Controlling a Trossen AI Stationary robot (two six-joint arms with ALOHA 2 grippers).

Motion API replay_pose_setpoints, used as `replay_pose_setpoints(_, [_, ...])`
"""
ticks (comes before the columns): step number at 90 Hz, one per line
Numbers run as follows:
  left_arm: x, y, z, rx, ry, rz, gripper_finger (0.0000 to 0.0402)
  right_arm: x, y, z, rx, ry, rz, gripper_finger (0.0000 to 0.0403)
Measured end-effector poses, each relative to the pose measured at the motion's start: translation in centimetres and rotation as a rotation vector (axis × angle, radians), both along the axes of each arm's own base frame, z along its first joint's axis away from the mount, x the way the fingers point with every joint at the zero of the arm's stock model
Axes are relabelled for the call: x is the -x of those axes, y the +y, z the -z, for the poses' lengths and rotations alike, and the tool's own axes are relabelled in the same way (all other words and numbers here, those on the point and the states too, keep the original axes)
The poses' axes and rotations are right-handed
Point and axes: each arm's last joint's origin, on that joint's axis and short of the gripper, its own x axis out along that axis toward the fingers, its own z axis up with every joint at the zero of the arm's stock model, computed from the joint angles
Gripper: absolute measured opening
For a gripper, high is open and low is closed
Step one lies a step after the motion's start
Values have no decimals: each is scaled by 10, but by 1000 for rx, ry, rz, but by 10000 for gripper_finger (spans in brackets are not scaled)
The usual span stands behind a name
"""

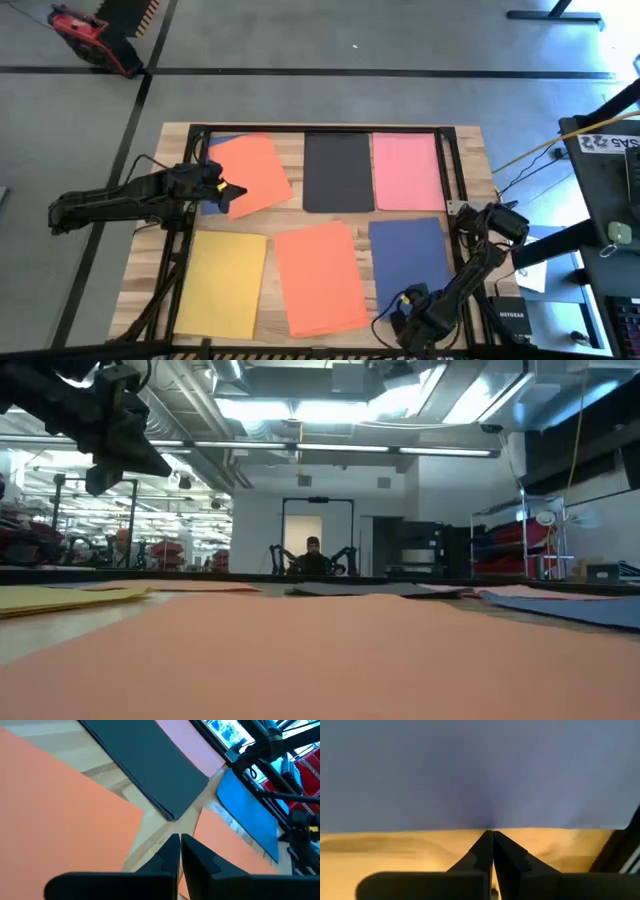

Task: Organize paper
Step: Stack the blue paper on top of the other blue paper

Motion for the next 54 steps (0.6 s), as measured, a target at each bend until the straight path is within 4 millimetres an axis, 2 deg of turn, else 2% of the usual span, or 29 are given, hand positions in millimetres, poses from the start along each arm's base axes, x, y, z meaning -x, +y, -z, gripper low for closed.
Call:
replay_pose_setpoints(15, [0,0,0,0,0,0,0,0,-3,-21,-7,-76,-2,0])
replay_pose_setpoints(31, [0,0,0,-7,2,4,0,-18,-5,-51,61,-338,-29,0])
replay_pose_setpoints(43, [0,0,0,-9,2,4,0,-41,-25,-62,190,-420,-24,0])
replay_pose_setpoints(54, [0,0,0,-8,3,4,0,-69,-54,-62,248,-444,-100,0])
